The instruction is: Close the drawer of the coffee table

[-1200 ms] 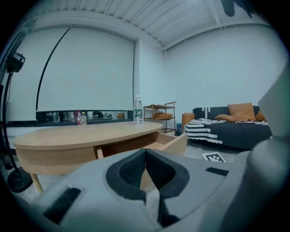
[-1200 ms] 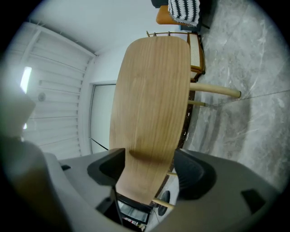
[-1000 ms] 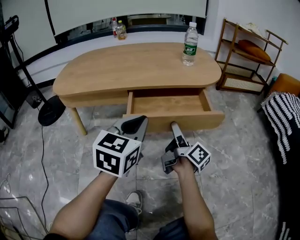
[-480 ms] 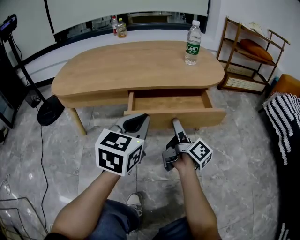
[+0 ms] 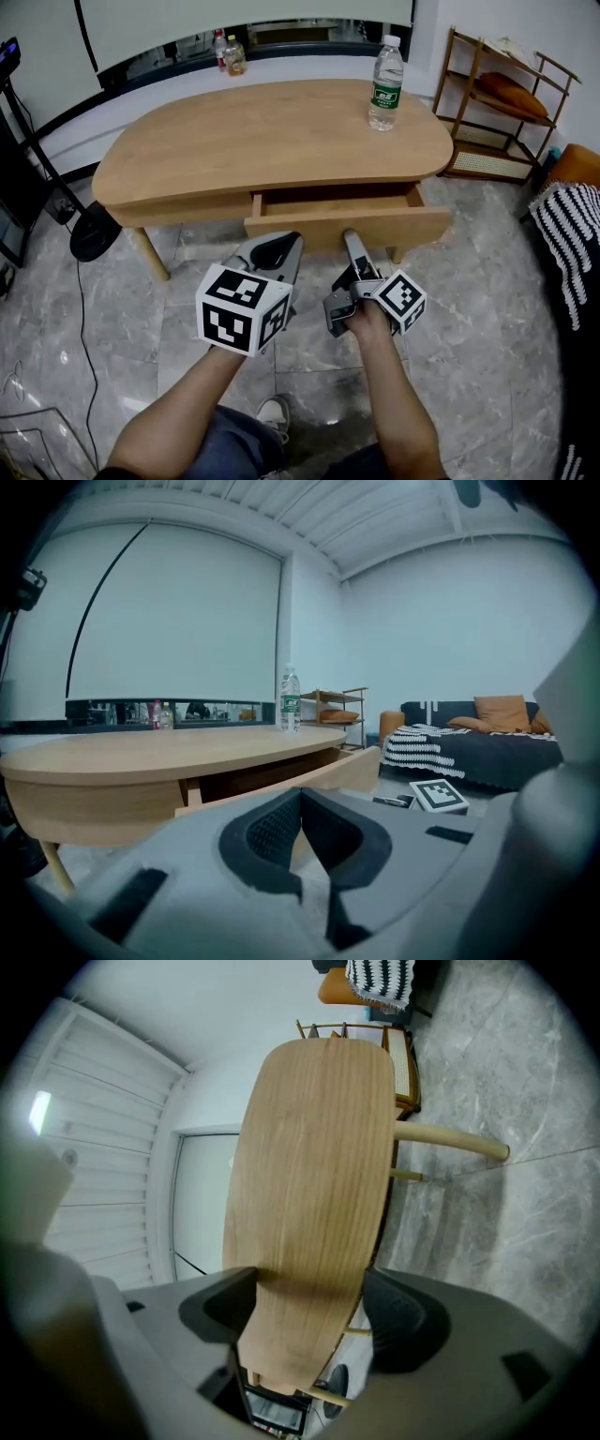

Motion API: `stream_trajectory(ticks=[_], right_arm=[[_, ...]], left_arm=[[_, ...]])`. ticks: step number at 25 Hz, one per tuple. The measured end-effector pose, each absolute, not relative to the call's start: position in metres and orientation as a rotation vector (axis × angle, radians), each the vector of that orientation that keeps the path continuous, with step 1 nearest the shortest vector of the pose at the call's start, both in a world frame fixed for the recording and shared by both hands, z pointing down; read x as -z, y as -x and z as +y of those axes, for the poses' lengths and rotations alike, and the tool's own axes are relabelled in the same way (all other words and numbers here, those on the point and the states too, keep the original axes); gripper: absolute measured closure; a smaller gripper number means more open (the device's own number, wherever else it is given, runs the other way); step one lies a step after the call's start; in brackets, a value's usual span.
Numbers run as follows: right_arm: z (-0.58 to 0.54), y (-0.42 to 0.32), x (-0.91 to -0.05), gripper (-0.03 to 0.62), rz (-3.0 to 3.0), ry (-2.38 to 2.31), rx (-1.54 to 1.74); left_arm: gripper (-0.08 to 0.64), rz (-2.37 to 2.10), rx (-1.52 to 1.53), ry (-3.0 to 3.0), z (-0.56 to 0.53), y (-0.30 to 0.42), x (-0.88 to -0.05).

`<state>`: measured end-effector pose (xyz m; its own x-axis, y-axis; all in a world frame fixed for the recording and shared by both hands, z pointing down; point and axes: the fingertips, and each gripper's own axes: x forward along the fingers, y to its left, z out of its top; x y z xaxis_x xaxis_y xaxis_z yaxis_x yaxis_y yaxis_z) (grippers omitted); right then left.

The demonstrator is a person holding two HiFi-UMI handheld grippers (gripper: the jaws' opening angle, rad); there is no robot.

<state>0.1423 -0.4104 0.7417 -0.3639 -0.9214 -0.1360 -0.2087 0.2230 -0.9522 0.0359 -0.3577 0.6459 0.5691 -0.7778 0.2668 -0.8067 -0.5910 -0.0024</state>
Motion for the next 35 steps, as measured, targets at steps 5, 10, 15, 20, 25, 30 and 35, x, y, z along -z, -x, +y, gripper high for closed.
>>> stream_trajectory(ticks=[5,10,15,20,25,30,35], right_arm=[[-0.432,-0.140,-0.742,0.252,1.734,1.055,1.193],[-0.453,-0.139,-0.742,0.252,1.739,1.055,1.180],[-0.471,-0.139,-0.742,0.252,1.733,1.067,1.172],[-0.488,-0.137,-0.742,0.252,1.730,1.073,1.162],[-0.505,-0.137,-0.742,0.252,1.736,1.063,1.150],[-0.516,-0.135,-0.743,0.252,1.729,1.074,1.162],[-0.520,-0.136,-0.745,0.249,1.732,1.078,1.152]], left_arm=[[0.558,-1.355,-0.326,-2.677,-0.383,-0.042,-0.647],[0.558,-1.328,-0.326,-2.701,-0.404,-0.053,-0.655],[0.558,-1.314,-0.351,-2.690,-0.422,-0.052,-0.672],[0.558,-1.308,-0.310,-2.680,-0.438,-0.054,-0.676],[0.558,-1.299,-0.285,-2.685,-0.447,-0.058,-0.677],[0.558,-1.301,-0.289,-2.690,-0.451,-0.053,-0.677],[0.558,-1.307,-0.301,-2.683,-0.453,-0.049,-0.682]])
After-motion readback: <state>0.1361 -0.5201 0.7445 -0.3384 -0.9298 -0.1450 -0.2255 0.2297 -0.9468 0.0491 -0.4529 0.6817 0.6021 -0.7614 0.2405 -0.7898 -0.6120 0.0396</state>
